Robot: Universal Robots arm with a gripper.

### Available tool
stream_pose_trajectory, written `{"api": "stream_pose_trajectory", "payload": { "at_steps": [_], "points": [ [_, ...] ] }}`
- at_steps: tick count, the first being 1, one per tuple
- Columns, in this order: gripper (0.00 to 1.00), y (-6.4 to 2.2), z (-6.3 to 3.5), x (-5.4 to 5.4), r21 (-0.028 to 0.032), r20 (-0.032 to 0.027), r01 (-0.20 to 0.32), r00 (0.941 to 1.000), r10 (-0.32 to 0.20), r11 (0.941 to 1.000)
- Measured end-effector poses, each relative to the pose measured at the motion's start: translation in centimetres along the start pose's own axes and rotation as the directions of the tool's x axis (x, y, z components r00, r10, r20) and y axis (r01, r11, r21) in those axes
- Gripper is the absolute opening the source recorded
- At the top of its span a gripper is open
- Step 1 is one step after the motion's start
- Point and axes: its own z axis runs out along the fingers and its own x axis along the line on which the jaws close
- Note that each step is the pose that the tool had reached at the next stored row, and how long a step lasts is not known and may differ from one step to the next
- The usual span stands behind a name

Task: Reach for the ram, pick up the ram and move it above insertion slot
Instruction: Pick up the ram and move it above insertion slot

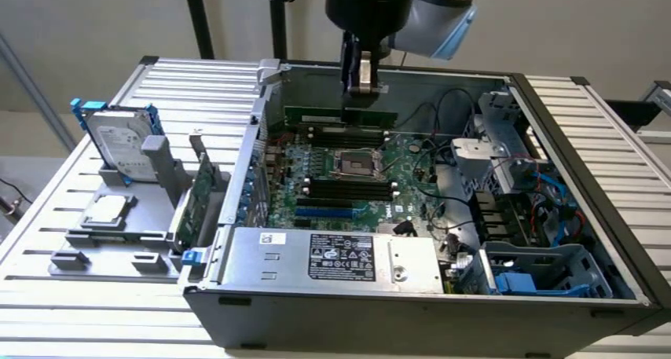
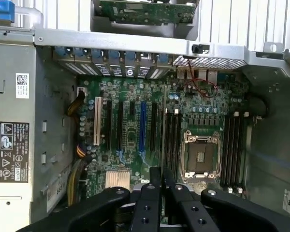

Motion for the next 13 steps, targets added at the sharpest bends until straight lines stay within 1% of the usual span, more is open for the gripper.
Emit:
{"api": "stream_pose_trajectory", "payload": {
  "at_steps": [7,13],
  "points": [
    [0.14,-1.85,0.26,-1.7,0.0012,-0.0011,0.000,1.0000,0.000,1.0000],
    [0.14,-2.66,0.40,-2.9,0.0014,-0.0043,-0.003,1.0000,0.003,1.0000]
  ]
}}
